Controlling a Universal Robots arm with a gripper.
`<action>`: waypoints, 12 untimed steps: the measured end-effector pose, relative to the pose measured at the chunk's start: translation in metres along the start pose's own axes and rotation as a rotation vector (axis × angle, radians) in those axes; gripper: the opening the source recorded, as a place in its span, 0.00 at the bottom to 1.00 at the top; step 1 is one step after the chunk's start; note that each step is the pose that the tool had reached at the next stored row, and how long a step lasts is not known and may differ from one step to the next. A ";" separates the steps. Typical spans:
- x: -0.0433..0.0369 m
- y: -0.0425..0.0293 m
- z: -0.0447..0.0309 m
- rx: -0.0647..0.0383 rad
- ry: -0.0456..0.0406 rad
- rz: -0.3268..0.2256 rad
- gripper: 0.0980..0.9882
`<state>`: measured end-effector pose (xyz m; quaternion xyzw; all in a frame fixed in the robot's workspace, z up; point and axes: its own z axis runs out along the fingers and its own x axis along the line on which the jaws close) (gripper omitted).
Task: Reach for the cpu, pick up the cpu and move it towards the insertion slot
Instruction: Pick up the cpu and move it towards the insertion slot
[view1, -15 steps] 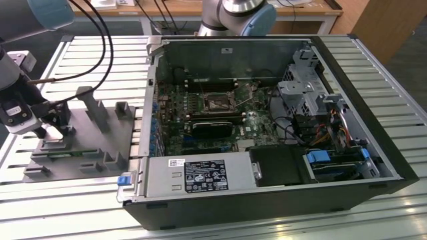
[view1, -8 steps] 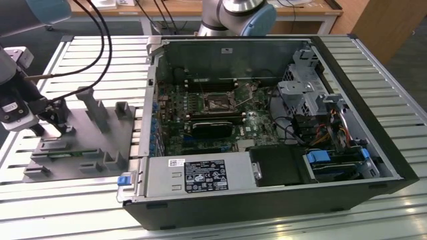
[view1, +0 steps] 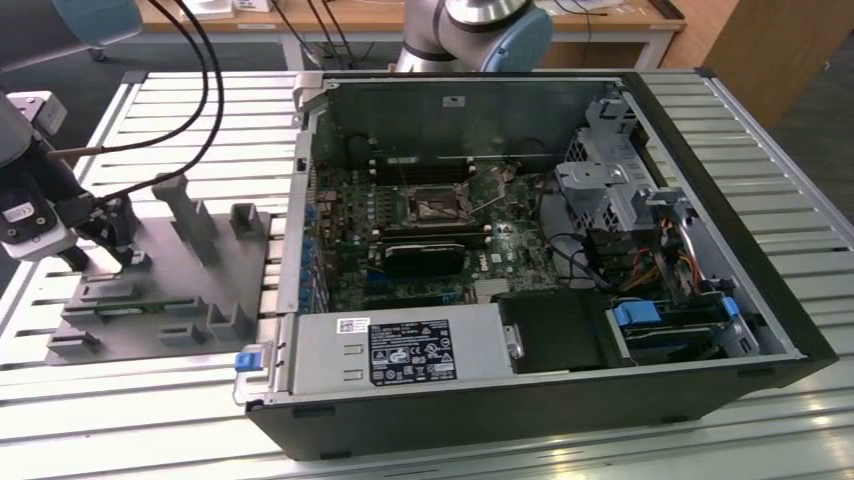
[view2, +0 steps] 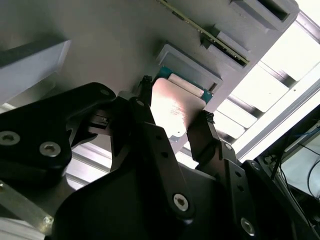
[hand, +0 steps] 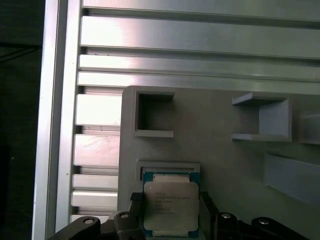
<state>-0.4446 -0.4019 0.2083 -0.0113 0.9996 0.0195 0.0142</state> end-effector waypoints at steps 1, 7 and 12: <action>0.0001 0.0000 0.0001 0.000 0.0000 0.000 0.49; 0.0006 -0.0004 0.0088 0.000 -0.0003 0.002 0.49; 0.0008 -0.0006 0.0165 0.000 -0.0004 0.002 0.49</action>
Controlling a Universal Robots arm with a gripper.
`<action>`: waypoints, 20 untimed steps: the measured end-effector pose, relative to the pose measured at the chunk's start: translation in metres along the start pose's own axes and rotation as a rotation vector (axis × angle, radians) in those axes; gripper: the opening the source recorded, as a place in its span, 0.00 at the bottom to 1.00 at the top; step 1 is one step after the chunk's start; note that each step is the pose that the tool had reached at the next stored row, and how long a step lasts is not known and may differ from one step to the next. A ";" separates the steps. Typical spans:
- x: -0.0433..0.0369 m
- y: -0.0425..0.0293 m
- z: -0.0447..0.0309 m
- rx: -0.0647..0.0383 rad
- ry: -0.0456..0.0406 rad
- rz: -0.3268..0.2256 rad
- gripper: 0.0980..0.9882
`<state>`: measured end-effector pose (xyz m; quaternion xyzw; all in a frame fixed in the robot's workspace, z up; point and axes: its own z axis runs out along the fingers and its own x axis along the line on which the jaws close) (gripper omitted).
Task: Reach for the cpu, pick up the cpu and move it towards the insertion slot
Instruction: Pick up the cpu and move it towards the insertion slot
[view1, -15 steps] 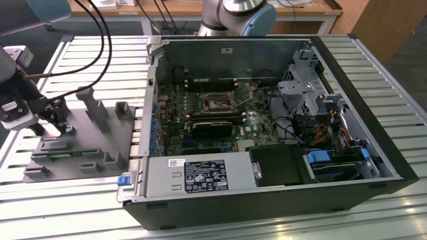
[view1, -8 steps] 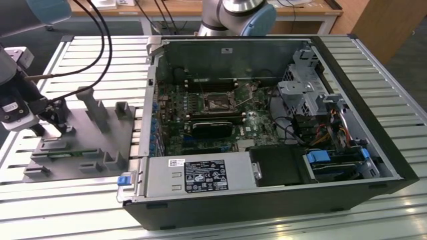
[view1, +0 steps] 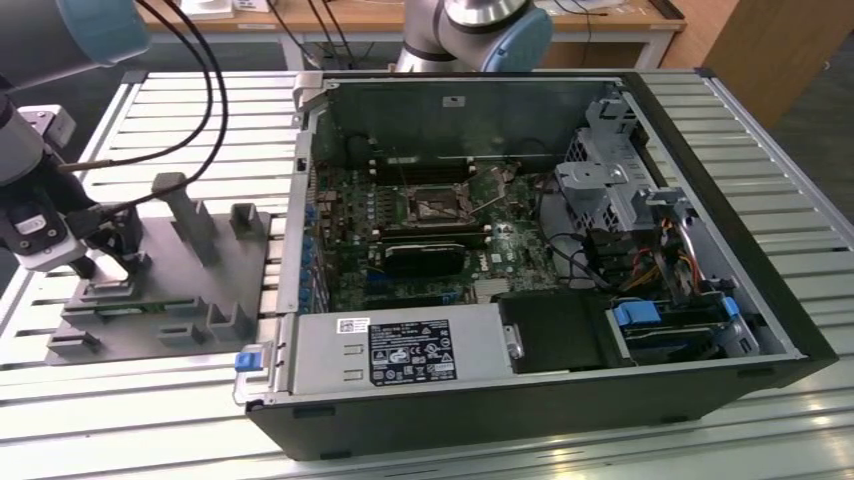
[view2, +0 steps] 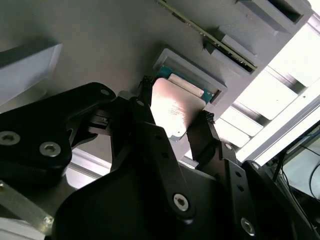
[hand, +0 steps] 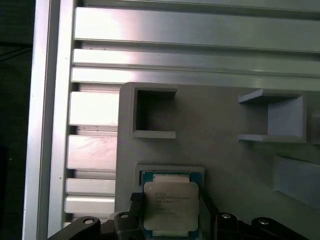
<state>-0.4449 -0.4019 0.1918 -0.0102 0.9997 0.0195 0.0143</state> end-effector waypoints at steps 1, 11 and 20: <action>0.0000 -0.0001 0.0010 0.000 0.0000 0.000 0.49; 0.0004 -0.0009 0.0044 -0.001 -0.0002 0.000 0.51; 0.0009 -0.0020 0.0054 -0.007 -0.0006 0.000 0.58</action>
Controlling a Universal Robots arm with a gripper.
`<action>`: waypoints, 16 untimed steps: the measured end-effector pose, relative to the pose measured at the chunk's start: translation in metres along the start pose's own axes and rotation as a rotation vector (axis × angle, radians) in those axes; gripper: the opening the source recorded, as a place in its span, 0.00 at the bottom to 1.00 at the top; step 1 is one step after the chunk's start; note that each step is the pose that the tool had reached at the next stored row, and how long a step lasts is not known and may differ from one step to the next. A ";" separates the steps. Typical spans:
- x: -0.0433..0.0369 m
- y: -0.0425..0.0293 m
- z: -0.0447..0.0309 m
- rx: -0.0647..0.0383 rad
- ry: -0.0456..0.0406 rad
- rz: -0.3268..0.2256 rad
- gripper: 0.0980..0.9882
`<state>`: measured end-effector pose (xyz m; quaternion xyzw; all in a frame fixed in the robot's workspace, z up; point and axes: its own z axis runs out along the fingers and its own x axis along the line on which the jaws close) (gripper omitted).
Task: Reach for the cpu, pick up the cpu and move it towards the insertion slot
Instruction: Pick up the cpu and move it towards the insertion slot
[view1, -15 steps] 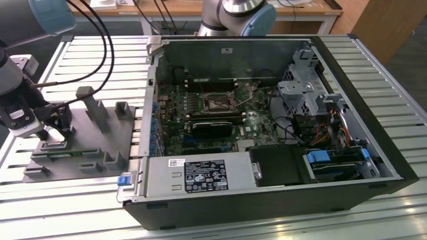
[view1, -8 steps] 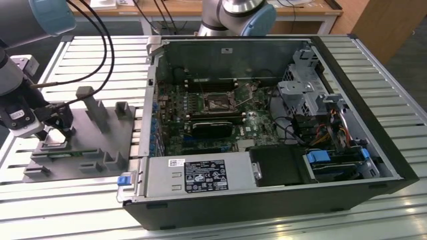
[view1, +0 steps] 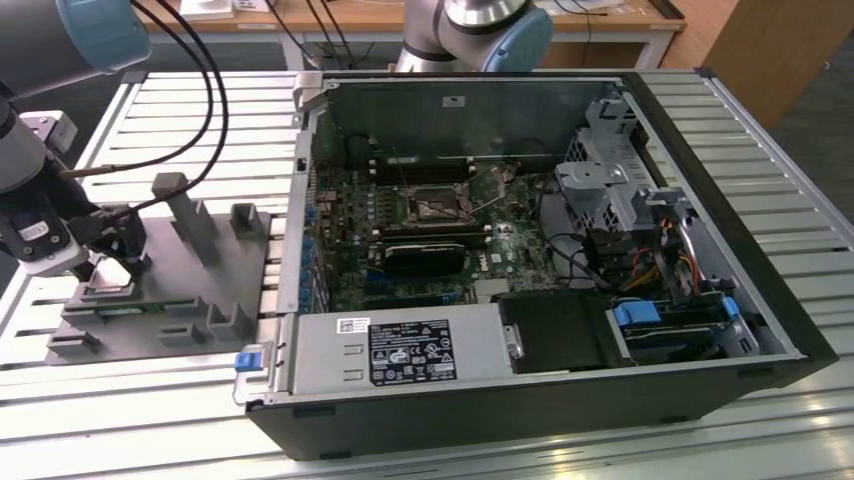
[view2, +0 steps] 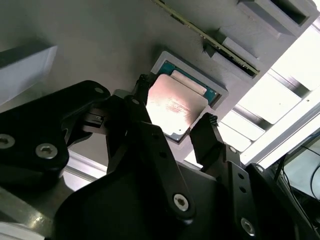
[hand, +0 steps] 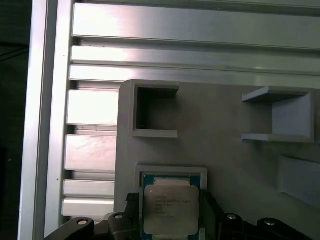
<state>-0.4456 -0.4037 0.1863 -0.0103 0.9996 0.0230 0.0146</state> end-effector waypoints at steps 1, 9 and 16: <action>0.0000 -0.0001 0.0000 0.000 0.0003 0.000 0.58; -0.0003 0.0000 -0.0027 -0.002 0.0001 -0.001 0.48; -0.0007 0.0006 -0.0155 -0.002 0.0002 0.000 0.48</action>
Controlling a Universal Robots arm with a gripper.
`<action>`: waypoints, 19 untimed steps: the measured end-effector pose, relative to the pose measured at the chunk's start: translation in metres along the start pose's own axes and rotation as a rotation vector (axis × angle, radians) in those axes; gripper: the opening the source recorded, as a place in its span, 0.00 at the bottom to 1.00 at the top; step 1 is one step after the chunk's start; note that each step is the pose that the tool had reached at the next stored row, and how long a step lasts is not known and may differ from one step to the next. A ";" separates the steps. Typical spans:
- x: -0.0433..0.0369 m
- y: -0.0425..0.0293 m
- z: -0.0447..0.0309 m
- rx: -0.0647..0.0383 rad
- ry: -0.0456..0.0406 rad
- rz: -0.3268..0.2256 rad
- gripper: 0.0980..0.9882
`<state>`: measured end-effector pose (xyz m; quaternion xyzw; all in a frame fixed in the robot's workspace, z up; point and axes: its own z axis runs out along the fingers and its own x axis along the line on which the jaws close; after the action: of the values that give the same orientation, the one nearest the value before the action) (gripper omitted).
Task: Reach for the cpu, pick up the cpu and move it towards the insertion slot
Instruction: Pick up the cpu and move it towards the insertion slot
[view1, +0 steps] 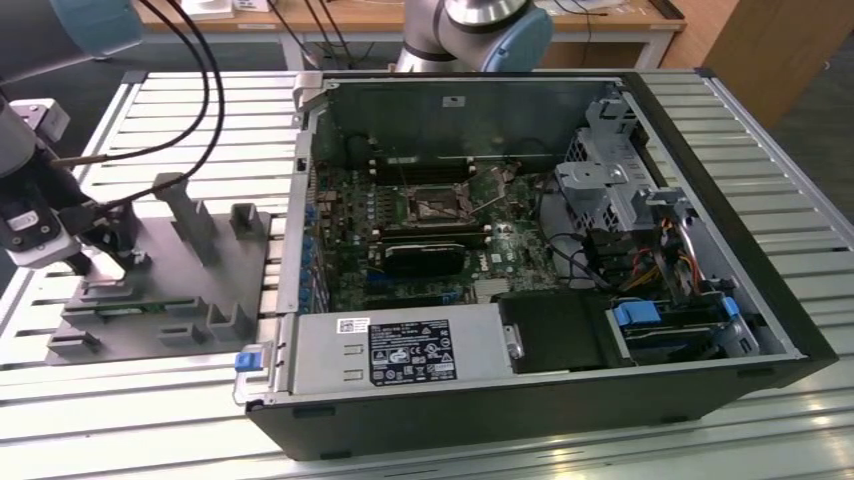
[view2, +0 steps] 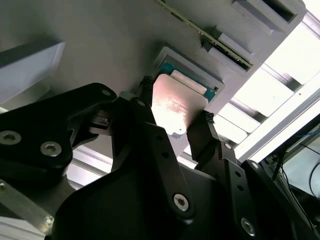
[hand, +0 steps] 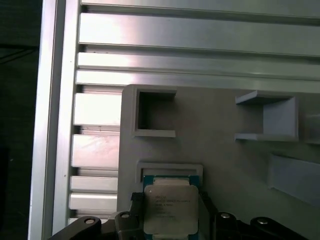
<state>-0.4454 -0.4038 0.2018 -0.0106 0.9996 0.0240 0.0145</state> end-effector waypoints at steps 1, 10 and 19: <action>0.0000 0.0001 -0.0018 0.000 0.0001 0.000 0.48; -0.0005 0.0008 -0.0168 0.000 0.0002 0.000 0.48; -0.0008 0.0015 -0.0253 0.004 0.0002 0.000 0.48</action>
<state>-0.4453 -0.4035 0.2272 -0.0107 0.9996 0.0219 0.0144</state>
